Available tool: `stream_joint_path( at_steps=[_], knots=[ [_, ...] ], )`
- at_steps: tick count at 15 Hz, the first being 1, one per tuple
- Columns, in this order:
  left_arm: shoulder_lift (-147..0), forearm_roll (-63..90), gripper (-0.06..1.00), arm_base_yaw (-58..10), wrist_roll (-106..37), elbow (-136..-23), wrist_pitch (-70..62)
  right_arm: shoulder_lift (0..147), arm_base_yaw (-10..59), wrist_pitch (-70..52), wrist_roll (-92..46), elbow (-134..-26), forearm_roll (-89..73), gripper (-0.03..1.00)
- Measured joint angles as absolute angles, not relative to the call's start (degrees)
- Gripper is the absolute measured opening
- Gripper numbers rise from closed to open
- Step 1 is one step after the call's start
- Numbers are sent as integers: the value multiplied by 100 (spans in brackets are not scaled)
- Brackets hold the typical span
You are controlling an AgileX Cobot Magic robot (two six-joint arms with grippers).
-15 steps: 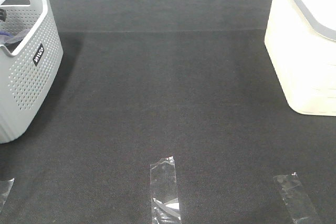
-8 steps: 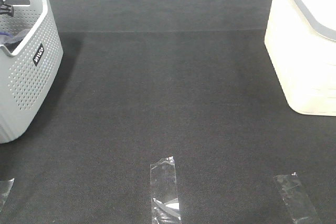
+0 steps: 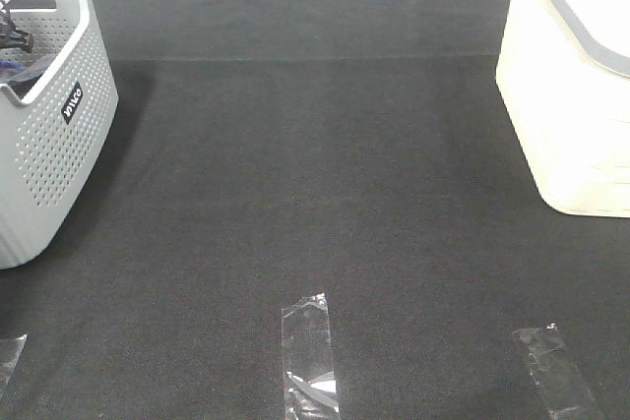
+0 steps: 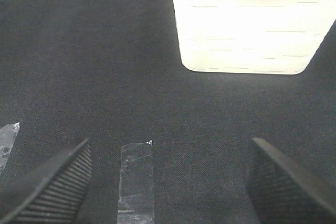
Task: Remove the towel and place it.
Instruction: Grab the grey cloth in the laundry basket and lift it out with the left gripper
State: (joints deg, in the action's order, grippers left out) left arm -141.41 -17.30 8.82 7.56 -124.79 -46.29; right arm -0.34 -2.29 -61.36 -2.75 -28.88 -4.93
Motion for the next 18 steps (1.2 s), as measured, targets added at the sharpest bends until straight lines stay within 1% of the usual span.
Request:
stream_joint_path(
  at_steps=[3,5,10,11,13,15,17,18],
  knots=[
    [-14141,-1868,27,882,745,-12479,-4624,-34,-229,-6136,-275,-2888,-493,75],
    [-14141,-1868,23,882,745,-12479,-4624,-34,-229,-6136,-275,-2888,-493,75],
    [-14135,-1874,22,882,745,-12479,-4624,-34,-229,-6136,-275,-2888,-493,75],
    [-14129,-1874,24,882,745,-12479,-4624,-34,-229,-6136,-275,-2888,-493,75],
    [-14078,-1879,33,882,745,-12479,-4624,-34,-229,-6136,-275,-2888,-493,75],
    [-14043,-1879,37,882,762,-12479,-4612,-34,-229,-6136,-275,-2888,-493,75],
    [-14043,-1885,36,882,762,-12479,-4612,-34,-229,-6136,-275,-2888,-493,75],
    [-14043,-1896,32,882,762,-12479,-4618,-34,-229,-6136,-275,-2888,-493,75]
  ],
)
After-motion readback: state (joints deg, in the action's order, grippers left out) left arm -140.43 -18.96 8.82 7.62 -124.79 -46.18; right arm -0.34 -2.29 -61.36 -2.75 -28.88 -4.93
